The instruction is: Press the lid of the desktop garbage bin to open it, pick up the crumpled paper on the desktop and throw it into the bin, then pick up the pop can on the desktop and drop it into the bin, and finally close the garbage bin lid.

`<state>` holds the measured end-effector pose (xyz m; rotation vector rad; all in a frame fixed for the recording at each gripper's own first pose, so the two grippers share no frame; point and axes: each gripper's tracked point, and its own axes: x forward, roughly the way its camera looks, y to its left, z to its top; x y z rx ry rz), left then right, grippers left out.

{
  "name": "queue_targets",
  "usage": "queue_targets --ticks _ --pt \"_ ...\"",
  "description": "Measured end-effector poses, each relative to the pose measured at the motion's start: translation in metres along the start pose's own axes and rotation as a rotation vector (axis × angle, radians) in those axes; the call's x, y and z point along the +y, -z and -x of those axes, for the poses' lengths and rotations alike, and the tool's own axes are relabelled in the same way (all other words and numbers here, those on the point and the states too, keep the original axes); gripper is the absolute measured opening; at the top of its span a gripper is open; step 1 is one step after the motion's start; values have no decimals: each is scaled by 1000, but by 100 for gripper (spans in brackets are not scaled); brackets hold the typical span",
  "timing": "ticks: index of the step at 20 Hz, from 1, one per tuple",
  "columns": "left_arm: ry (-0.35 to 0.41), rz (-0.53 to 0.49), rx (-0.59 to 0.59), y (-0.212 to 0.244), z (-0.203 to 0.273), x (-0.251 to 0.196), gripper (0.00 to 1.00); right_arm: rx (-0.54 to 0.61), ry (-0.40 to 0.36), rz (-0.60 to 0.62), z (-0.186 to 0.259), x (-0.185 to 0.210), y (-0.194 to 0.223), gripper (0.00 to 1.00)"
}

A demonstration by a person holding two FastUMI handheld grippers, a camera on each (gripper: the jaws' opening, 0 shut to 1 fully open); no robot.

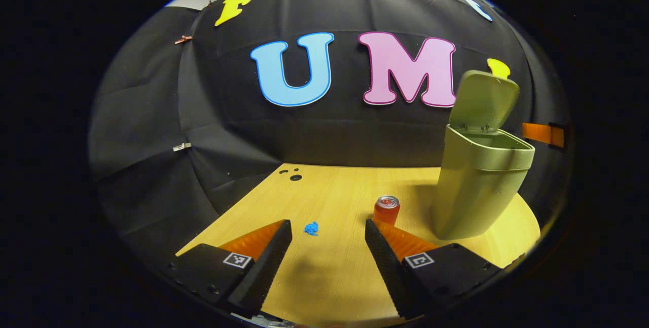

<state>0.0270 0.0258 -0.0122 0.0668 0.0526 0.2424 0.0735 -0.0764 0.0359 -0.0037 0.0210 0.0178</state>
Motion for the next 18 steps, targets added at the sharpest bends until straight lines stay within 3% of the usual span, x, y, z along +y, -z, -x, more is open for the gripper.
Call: queue_targets --ticks 7,13,18 --pt "121 3 16 15 -46 21 94 38 99 -31 28 5 16 5" --pt "154 4 91 50 -90 53 94 85 150 -47 49 20 38 9" --pt "170 -15 149 79 -137 66 94 153 168 -87 61 38 64 55"
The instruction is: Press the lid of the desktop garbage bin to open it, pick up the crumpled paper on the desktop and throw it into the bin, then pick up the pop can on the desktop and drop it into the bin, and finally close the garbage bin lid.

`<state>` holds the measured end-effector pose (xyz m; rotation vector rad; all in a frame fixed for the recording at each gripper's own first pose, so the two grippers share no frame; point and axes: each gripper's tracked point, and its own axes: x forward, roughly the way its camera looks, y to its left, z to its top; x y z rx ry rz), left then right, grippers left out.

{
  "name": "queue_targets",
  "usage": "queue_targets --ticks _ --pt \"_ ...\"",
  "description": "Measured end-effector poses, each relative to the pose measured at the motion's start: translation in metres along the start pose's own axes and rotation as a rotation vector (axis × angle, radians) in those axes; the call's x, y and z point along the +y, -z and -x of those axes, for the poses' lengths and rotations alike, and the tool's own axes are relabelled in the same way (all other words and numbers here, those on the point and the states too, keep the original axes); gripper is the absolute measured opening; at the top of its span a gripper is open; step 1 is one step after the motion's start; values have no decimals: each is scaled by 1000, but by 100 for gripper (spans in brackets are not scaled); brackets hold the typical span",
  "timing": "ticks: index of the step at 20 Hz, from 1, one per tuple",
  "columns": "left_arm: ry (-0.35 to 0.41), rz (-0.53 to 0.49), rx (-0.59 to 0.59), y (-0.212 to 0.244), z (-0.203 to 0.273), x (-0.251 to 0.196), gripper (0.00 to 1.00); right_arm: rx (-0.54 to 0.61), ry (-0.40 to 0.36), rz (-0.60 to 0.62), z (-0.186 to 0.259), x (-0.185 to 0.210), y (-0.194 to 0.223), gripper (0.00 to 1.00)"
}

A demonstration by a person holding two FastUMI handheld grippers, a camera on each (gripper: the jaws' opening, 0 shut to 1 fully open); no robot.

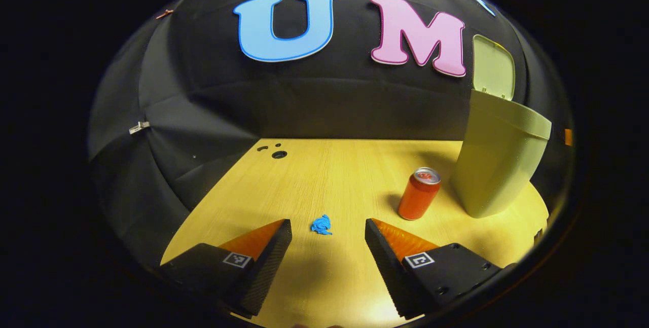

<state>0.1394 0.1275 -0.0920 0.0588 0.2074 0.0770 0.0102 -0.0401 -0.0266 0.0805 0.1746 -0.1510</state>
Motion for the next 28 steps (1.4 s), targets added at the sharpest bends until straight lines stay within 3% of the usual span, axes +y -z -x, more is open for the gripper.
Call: queue_targets --ticks 3,5,7,8,21,24,27,28 --pt "13 -8 24 9 -31 5 94 36 22 -2 5 4 14 93" --pt "15 0 29 13 -50 6 94 62 32 4 10 6 22 99" --pt "13 9 53 21 -67 8 99 90 42 -2 14 5 30 99" --pt "12 12 65 24 -74 7 94 103 48 -10 17 3 33 99" --pt "12 1 195 68 -128 9 93 208 128 -37 56 -27 75 99" --pt "14 8 196 68 -129 4 86 227 126 -42 56 -27 82 99" --pt "18 3 194 70 -131 1 69 236 116 -39 56 -24 87 100" --pt "12 4 188 69 -133 2 67 236 116 -37 57 -24 87 100"
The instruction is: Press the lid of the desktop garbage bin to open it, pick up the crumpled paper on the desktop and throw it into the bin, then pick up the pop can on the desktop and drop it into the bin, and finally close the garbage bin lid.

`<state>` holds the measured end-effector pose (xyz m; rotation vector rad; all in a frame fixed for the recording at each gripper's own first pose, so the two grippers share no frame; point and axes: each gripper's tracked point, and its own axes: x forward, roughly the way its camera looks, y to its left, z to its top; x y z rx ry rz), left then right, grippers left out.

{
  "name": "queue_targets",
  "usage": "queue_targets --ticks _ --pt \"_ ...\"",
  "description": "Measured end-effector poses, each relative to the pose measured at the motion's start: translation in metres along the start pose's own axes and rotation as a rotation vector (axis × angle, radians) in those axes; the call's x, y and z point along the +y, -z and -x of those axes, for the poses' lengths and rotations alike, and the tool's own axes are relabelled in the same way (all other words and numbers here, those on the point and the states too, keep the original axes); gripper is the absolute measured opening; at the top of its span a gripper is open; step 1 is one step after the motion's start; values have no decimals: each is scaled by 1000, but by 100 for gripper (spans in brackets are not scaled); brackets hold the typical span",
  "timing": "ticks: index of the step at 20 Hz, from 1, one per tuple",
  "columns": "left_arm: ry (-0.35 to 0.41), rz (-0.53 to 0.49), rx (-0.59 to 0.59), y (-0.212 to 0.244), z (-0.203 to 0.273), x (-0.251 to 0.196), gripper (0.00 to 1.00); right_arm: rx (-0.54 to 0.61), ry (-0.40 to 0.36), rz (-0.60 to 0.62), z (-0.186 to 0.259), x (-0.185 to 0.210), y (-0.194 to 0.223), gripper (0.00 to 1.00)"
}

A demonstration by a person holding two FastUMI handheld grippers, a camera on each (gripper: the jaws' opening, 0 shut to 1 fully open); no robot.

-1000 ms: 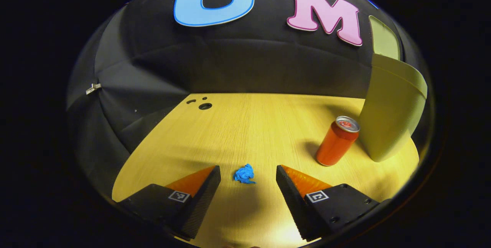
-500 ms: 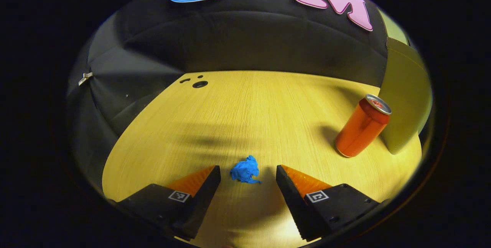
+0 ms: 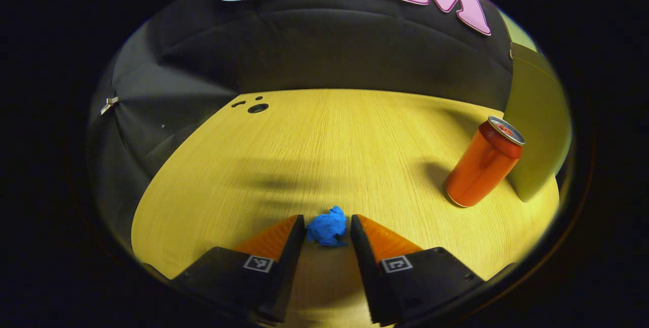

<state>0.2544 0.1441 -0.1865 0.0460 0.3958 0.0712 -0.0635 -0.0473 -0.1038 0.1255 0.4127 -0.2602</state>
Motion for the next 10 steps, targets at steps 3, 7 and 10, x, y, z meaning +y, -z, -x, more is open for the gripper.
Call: queue_targets --ticks 3,7,10 --pt "-1 -10 -1 0 0 1 41 5 0 -1 0 -1 3 100" --pt "6 -35 -1 -3 0 1 33 7 8 -6 -1 -5 5 100" --pt "13 -76 -7 -12 6 -1 31 9 11 -10 -4 -6 6 100"
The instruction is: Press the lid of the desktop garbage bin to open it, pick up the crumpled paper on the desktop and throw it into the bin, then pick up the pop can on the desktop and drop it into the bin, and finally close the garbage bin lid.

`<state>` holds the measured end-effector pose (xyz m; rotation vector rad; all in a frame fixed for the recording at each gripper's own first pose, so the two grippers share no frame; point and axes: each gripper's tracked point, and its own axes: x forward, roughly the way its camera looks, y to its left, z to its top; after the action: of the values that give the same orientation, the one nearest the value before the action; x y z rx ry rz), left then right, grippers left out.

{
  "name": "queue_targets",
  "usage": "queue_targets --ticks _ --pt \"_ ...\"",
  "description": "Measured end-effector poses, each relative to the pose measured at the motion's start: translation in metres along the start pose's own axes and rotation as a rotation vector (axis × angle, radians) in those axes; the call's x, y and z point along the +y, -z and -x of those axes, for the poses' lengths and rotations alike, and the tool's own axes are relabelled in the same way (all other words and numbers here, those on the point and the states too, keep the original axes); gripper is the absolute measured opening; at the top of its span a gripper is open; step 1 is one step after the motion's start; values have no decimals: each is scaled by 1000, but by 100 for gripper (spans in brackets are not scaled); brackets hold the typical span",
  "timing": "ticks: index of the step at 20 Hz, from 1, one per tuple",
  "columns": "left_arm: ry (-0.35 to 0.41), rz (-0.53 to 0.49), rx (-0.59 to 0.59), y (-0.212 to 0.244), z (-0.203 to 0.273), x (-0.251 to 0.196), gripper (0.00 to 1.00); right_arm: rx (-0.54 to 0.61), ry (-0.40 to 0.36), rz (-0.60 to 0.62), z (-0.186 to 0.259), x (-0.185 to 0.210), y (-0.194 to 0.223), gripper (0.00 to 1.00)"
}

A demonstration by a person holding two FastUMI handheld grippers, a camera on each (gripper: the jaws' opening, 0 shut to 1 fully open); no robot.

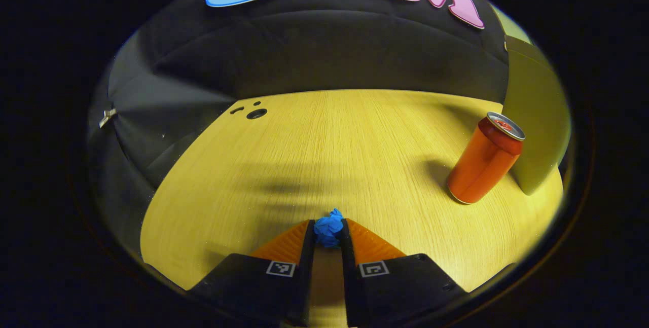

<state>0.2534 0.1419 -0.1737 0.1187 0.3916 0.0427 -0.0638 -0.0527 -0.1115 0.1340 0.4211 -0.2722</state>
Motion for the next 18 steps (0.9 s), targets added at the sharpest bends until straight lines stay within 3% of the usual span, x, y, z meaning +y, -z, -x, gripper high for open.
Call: queue_targets --ticks 5,6,7,9,10,11,12,13,14,18 --pt "64 -64 -74 -34 36 -22 35 -4 -36 1 -8 8 -3 99" --pt "81 -72 -94 -44 47 -28 31 -8 -45 3 -10 9 -5 99" --pt "93 -81 -121 -54 58 -33 35 -13 -55 8 -12 10 -7 99" --pt "110 -97 -164 -75 81 -47 27 -13 -78 18 -18 10 -6 99" --pt "123 -95 -184 -86 93 -54 27 -10 -90 18 -19 11 -5 99" --pt "140 -84 -201 -98 104 -61 35 -11 -100 16 -22 10 -5 99" --pt "158 -74 -221 -112 117 -70 27 -14 -105 17 -25 8 -5 100" --pt "177 -67 -237 -125 126 -78 31 -17 -108 18 -28 6 -6 99" --pt "197 -65 -255 -140 135 -88 27 -20 -111 15 -30 3 -8 99" --pt "256 -82 -306 -190 163 -133 31 -31 -122 -22 -41 -9 -17 100"
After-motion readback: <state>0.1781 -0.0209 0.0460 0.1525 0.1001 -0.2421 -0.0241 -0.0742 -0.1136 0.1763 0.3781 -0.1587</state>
